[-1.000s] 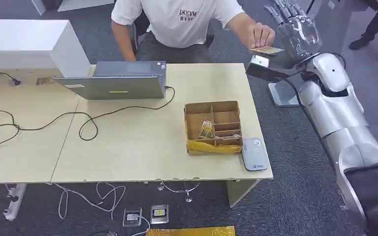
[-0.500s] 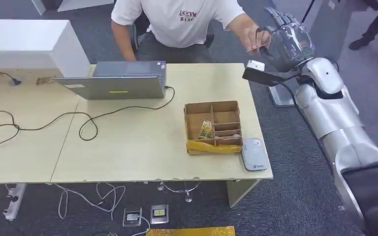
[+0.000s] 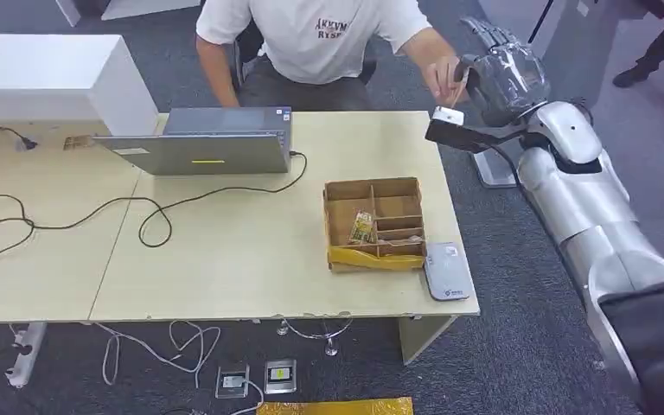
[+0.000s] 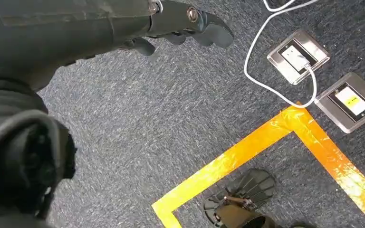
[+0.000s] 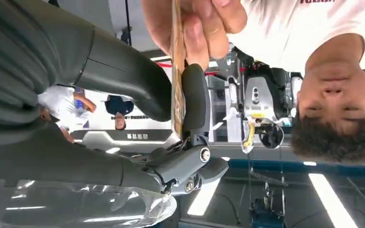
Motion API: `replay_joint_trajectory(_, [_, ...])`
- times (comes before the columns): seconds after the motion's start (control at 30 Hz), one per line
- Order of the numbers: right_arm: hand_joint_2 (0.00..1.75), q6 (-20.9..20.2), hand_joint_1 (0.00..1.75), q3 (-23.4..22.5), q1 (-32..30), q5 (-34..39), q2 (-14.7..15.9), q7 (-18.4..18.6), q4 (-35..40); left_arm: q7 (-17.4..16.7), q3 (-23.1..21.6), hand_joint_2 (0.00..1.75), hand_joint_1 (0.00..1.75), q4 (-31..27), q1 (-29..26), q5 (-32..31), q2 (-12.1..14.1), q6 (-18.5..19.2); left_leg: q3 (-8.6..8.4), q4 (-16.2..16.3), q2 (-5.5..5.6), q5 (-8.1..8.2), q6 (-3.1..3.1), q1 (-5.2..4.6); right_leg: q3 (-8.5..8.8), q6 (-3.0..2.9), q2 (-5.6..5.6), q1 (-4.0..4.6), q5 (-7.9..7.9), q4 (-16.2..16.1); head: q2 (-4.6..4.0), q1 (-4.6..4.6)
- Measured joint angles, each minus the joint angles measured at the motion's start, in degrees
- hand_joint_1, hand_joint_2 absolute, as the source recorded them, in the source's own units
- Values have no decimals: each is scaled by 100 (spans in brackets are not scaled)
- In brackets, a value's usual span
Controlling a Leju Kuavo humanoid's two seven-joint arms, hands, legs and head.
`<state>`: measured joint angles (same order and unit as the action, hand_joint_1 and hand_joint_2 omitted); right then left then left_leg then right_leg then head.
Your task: Pass the card to the sensor for recognition and then transmit it.
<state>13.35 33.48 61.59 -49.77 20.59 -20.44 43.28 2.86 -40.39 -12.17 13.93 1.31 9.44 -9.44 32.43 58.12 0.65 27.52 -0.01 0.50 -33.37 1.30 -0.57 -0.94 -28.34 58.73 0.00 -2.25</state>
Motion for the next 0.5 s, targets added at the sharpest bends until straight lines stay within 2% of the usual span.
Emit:
replay_joint_trajectory(0.27, [175, -127, 175, -2, -92, 411, 20, 88, -4, 13, 9, 0, 0, 0, -57, 123, -2, -33, -5, 0, -2, 0, 0, 0, -2, 0, 2, 1, 0, -2, 0, 0])
replay_joint_trajectory(0.5, [175, -361, 175, -109, -956, 938, 413, 499, 396, 66, 125, 0, 0, 4, -223, 234, 2, -92, -3, 1, -2, 3, 0, -1, -3, 0, 4, 0, 0, -6, 0, 2])
